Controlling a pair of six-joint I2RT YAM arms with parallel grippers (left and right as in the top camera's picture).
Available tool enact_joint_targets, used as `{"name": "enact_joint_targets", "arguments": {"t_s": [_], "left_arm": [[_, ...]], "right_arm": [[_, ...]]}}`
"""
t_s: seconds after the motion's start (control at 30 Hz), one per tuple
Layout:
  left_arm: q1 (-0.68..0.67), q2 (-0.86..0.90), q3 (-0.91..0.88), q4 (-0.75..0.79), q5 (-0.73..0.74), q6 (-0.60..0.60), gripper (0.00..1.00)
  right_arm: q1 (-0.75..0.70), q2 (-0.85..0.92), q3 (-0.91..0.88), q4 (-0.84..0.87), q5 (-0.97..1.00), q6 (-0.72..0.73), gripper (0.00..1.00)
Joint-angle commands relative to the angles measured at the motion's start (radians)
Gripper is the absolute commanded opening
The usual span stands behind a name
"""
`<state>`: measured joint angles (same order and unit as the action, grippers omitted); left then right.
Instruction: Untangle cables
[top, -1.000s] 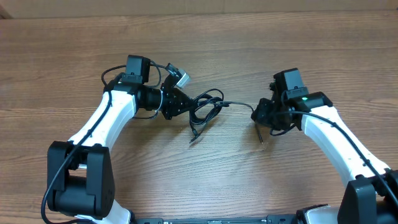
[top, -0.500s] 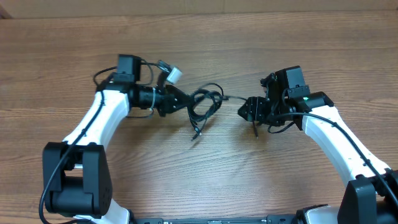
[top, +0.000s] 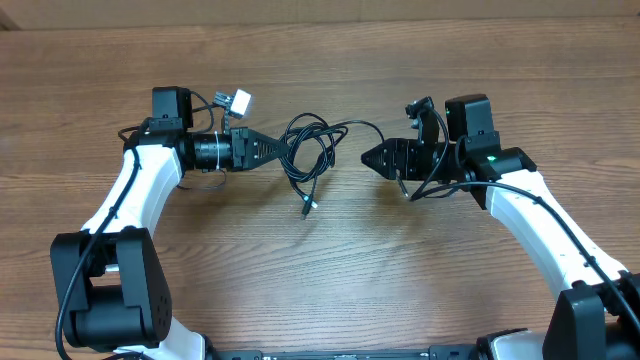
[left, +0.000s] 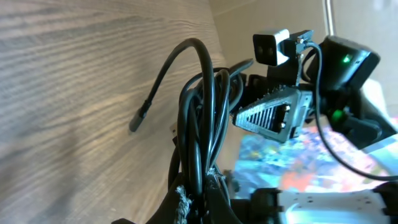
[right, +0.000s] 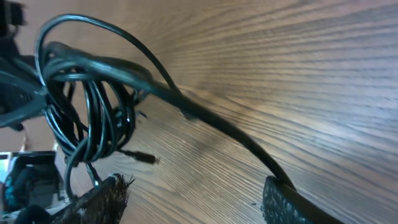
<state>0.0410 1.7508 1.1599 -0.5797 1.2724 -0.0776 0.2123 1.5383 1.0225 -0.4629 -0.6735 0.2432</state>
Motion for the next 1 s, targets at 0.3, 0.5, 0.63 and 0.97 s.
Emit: {"name": "enact_joint_targets", "arguments": {"t_s": [0.3,0.5,0.63,0.97], "left_arm": [[-0.004,-0.005,-0.002,0.0,0.147,-0.03,0.04],[-0.01,-0.005,-0.002,-0.006,0.195,-0.035,0.04],[-0.01,-0.005,-0.002,-0.024,0.189,-0.035,0.04],[-0.011,-0.005,-0.002,-0.049,0.186,-0.035,0.04]], "right_arm": [[0.046,-0.024,0.013,0.09,0.049,0.076,0.67],[0.085,-0.024,0.013,0.135,0.097,0.076,0.67],[0.095,-0.024,0.013,0.152,0.097,0.076,0.67],[0.095,-0.024,0.013,0.195,0.097,0.076,0.67]]}}
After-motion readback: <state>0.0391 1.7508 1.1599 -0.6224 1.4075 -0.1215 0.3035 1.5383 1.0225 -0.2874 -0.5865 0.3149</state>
